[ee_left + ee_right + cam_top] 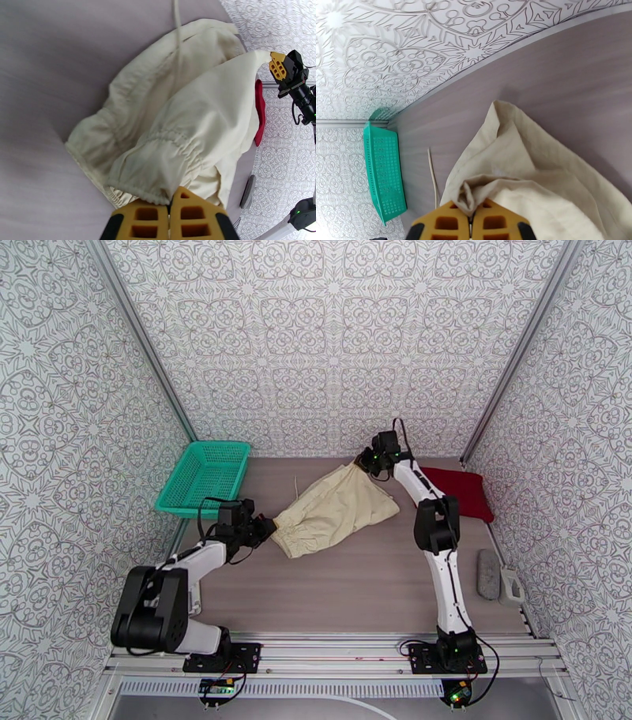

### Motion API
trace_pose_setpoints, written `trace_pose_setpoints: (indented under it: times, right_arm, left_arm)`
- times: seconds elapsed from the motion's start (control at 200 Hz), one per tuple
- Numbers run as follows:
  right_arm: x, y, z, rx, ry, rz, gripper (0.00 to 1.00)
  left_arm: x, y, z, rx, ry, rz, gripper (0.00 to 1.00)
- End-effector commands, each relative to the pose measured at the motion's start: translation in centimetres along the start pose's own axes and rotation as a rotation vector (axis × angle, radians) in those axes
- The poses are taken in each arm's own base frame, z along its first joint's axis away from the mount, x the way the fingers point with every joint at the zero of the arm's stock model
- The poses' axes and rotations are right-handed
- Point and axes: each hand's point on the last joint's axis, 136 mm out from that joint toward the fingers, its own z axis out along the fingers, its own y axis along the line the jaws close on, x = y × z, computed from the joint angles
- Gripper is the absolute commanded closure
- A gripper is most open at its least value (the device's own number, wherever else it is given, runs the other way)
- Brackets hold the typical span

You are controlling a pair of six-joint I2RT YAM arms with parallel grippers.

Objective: Fold and stack the mixed laundry pile

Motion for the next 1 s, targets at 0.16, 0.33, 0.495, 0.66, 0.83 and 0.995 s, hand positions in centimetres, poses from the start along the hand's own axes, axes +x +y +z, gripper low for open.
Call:
trace_pose_setpoints:
  times: [0.16, 0.33, 0.495, 0.66, 0.83, 0.995]
  right_arm:
    - [-1.0, 2.2, 3.4, -0.217, -0.048, 0.012, 0.77]
    - [-1.2, 4.2, 2.8, -0.286, -0.028, 0.003, 0.66]
    - [-1.7, 6.3, 0.6, -0.297, -0.048, -0.072, 0.55]
    - [-1.4, 6.5, -1.7, -0.191, -0.054, -0.157, 0.56]
    - [2.0, 1.8, -3.3, 0.036, -0.027, -0.216, 0.68]
    - [4.3, -0.5, -3.1, 0.112, 0.028, -0.262, 0.76]
  left_arm:
    - [-2.6, -0.2, 0.5, 0.061, -0.083, -0.029, 0.64]
    - [-4.6, -1.7, -2.1, 0.052, -0.161, 0.006, 0.56]
    - [-5.4, -2.4, -6.0, -0.067, -0.225, 0.07, 0.44]
    - [-3.4, -4.6, -7.6, -0.103, -0.187, 0.171, 0.5]
    - [0.0, -7.5, -3.5, -0.027, -0.054, 0.249, 0.6]
    - [0.7, -8.7, 1.6, 0.008, 0.043, 0.283, 0.7]
